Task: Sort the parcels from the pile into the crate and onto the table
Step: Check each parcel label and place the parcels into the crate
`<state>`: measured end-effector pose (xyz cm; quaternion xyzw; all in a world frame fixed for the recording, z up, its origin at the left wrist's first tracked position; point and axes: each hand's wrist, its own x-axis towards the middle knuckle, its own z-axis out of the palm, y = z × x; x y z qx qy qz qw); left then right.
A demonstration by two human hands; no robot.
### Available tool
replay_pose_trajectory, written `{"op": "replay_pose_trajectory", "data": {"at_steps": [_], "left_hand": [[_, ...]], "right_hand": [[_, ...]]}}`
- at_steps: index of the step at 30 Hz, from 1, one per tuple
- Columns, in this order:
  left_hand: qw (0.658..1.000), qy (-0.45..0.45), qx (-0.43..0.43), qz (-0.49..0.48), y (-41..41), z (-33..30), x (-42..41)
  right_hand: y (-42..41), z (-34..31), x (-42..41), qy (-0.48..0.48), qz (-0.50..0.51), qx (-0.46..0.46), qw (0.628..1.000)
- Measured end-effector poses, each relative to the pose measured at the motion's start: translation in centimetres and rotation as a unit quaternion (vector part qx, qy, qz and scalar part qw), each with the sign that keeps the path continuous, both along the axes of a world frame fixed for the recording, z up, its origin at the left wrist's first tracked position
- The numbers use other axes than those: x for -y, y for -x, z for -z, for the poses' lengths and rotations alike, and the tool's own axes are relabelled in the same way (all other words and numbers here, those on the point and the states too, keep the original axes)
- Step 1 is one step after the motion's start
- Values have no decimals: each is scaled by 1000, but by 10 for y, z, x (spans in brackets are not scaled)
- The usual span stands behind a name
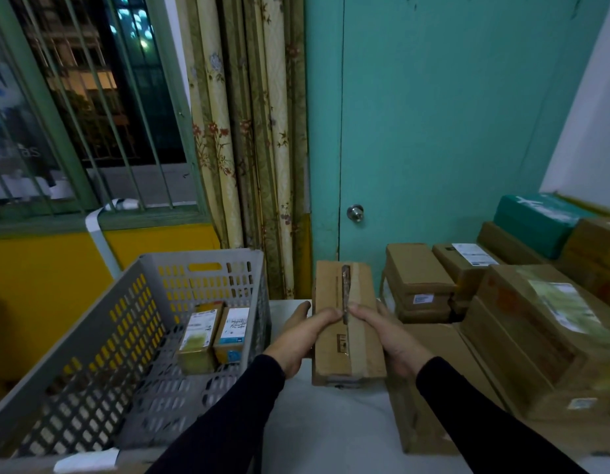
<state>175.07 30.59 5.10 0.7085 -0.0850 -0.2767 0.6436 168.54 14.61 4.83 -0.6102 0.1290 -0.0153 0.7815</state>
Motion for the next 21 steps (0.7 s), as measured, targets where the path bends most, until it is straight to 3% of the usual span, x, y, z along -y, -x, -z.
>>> {"op": "replay_pose_trajectory", "data": {"at_steps": [10, 15, 18, 21], "left_hand": [[1000, -18, 2, 22, 5, -11, -2], [998, -51, 14, 45, 9, -12, -4], [999, -37, -37, 16, 10, -15, -5], [992, -34, -120, 25, 12, -18, -6]], "right_hand": [[1, 0, -1, -1, 5, 8, 1000], [5, 4, -2, -27, 36, 56, 997], [8, 3, 3, 33, 53, 99, 993], [12, -1, 5, 135, 6, 105, 985]]}}
